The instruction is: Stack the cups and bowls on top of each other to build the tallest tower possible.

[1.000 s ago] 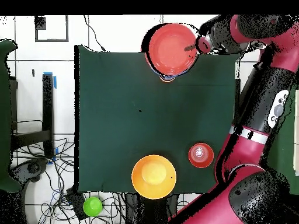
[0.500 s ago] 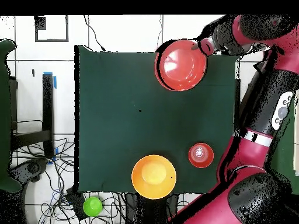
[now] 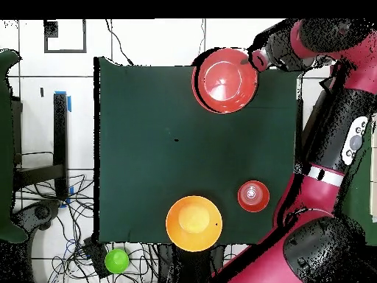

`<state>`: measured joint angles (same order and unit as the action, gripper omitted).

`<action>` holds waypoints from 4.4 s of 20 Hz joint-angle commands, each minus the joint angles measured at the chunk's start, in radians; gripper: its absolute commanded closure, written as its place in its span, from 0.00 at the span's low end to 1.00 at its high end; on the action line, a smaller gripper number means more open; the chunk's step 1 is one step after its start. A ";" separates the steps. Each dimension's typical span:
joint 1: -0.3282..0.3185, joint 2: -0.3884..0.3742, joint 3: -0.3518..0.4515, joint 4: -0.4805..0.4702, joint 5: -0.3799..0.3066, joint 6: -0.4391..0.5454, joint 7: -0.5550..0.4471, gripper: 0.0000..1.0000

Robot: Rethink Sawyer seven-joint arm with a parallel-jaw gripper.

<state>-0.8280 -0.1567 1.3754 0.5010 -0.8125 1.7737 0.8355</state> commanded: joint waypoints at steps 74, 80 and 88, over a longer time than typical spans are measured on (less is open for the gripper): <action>0.102 -0.027 -0.244 -0.020 0.093 -0.073 0.115 0.00; 0.101 -0.024 -0.248 -0.013 0.099 -0.087 0.126 0.00; 0.098 -0.022 -0.259 -0.005 0.101 -0.104 0.107 0.00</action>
<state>-0.7692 -0.1667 1.2010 0.4910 -0.7069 1.7365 0.8355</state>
